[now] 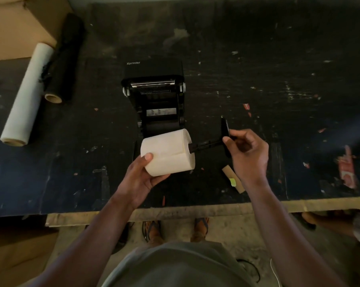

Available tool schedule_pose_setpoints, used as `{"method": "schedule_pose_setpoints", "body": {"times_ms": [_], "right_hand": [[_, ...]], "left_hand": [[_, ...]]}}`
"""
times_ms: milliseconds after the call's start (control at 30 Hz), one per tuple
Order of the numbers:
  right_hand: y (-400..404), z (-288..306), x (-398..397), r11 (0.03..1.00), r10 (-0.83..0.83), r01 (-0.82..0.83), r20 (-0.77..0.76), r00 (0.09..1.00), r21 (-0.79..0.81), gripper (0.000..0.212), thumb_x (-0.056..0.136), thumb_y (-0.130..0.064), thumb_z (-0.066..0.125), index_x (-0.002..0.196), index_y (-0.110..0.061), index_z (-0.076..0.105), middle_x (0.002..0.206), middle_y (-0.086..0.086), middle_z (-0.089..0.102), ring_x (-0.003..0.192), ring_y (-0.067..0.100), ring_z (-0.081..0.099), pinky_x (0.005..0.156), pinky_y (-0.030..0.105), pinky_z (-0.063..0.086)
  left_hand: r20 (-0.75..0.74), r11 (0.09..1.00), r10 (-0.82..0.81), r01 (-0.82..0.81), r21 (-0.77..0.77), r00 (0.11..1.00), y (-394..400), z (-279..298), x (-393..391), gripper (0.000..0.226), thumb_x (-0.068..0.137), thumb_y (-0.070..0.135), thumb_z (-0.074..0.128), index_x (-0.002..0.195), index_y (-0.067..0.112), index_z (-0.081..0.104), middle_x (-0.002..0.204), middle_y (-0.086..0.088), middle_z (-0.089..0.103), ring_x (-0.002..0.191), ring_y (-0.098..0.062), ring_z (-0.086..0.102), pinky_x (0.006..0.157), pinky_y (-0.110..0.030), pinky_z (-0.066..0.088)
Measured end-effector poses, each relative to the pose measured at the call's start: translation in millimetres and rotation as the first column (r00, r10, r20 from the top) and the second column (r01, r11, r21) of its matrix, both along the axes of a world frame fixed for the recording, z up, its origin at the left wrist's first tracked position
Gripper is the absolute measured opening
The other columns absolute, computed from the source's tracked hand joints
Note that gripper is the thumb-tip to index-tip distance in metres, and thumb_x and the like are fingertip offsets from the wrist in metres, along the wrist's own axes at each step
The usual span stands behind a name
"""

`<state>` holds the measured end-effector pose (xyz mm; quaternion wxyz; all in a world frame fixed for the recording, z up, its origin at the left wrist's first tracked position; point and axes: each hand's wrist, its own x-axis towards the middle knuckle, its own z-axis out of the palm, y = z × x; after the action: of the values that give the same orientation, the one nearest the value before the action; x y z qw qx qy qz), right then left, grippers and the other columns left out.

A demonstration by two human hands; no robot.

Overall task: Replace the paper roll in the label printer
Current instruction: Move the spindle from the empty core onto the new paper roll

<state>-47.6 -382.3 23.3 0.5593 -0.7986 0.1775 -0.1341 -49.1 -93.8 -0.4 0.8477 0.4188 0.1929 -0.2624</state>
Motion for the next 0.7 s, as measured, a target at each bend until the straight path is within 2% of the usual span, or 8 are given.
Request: {"method": "schedule_pose_setpoints", "body": {"times_ms": [100,200,333,433,533,600,667,700], "right_hand": [[5.9,3.7,-3.5,0.999,0.025,-0.022,0.06,0.998,-0.048,0.022,0.091,-0.018,0.079,0.111,-0.026,0.076,0.102,-0.014,0.076,0.091,0.005,0.074,0.076,0.014,0.058],[15.9,2.9,-8.3,0.99,0.136,-0.132,0.097,0.986,-0.038,0.02,0.098,-0.012,0.068,0.117,-0.015,0.075,0.11,-0.005,0.076,0.094,0.007,0.074,0.077,0.019,0.06],[36.5,0.7,-13.5,0.977,0.215,-0.214,0.057,0.975,-0.02,0.032,0.098,-0.006,0.064,0.128,-0.016,0.07,0.12,-0.007,0.074,0.11,-0.002,0.07,0.093,0.017,0.057],[42.4,-2.9,-14.5,0.988,0.13,-0.13,0.009,0.991,0.078,0.037,0.096,-0.008,0.07,0.132,-0.017,0.068,0.118,-0.01,0.075,0.109,-0.004,0.071,0.093,0.014,0.056],[40.8,-5.8,-15.6,0.978,0.095,-0.079,-0.079,0.992,0.194,0.031,0.095,-0.011,0.073,0.125,-0.02,0.073,0.11,-0.016,0.076,0.105,-0.008,0.071,0.092,0.014,0.057],[39.7,-7.8,-15.9,0.965,0.099,-0.058,-0.147,0.984,0.256,0.023,0.097,-0.015,0.07,0.117,-0.025,0.076,0.101,-0.02,0.076,0.103,-0.009,0.07,0.091,0.023,0.061],[38.8,-9.6,-16.9,0.919,0.115,-0.03,-0.195,0.974,0.393,0.014,0.1,-0.023,0.066,0.111,-0.026,0.075,0.104,-0.016,0.077,0.105,0.002,0.073,0.09,0.034,0.062],[38.0,-9.4,-17.3,0.865,0.121,-0.002,-0.205,0.971,0.502,0.013,0.1,-0.029,0.066,0.108,-0.024,0.074,0.107,-0.011,0.078,0.107,0.01,0.074,0.09,0.038,0.062]], "left_hand": [[-0.009,0.998,0.024,-0.023,0.051,1.0,-4.8,2.9,3.3,0.061,0.083,0.035,0.08,0.14,0.027,0.06,0.142,-0.015,0.068,0.127,-0.036,0.068,0.088,-0.045,0.064],[-0.008,0.996,0.024,-0.023,0.089,1.0,-11.5,7.6,6.6,0.074,0.074,0.036,0.084,0.142,0.024,0.057,0.148,-0.015,0.061,0.127,-0.035,0.068,0.089,-0.045,0.064],[0.013,0.995,0.003,-0.004,0.103,1.0,-22.3,10.4,8.3,0.056,0.081,0.03,0.078,0.133,0.021,0.06,0.149,-0.016,0.059,0.125,-0.035,0.069,0.087,-0.044,0.064],[0.015,0.994,0.022,-0.023,0.105,1.0,-28.1,7.2,9.7,0.049,0.082,0.027,0.077,0.128,0.021,0.062,0.147,-0.016,0.061,0.122,-0.033,0.071,0.084,-0.044,0.064],[0.034,0.991,0.03,-0.034,0.131,0.999,-30.9,5.1,11.8,0.046,0.082,0.027,0.079,0.125,0.021,0.065,0.144,-0.015,0.063,0.12,-0.031,0.072,0.083,-0.044,0.064],[0.048,0.986,0.017,-0.025,0.162,0.999,-33.0,4.7,13.5,0.044,0.082,0.027,0.08,0.123,0.021,0.065,0.143,-0.015,0.063,0.118,-0.03,0.074,0.082,-0.044,0.065],[0.049,0.982,0.002,-0.011,0.186,0.999,-36.6,5.3,15.5,0.046,0.078,0.028,0.083,0.12,0.021,0.066,0.141,-0.013,0.064,0.115,-0.029,0.075,0.081,-0.044,0.065],[0.048,0.98,-0.008,-0.002,0.197,0.999,-39.2,6.0,16.3,0.051,0.074,0.029,0.086,0.12,0.021,0.065,0.14,-0.012,0.064,0.114,-0.028,0.075,0.082,-0.043,0.065]]}}
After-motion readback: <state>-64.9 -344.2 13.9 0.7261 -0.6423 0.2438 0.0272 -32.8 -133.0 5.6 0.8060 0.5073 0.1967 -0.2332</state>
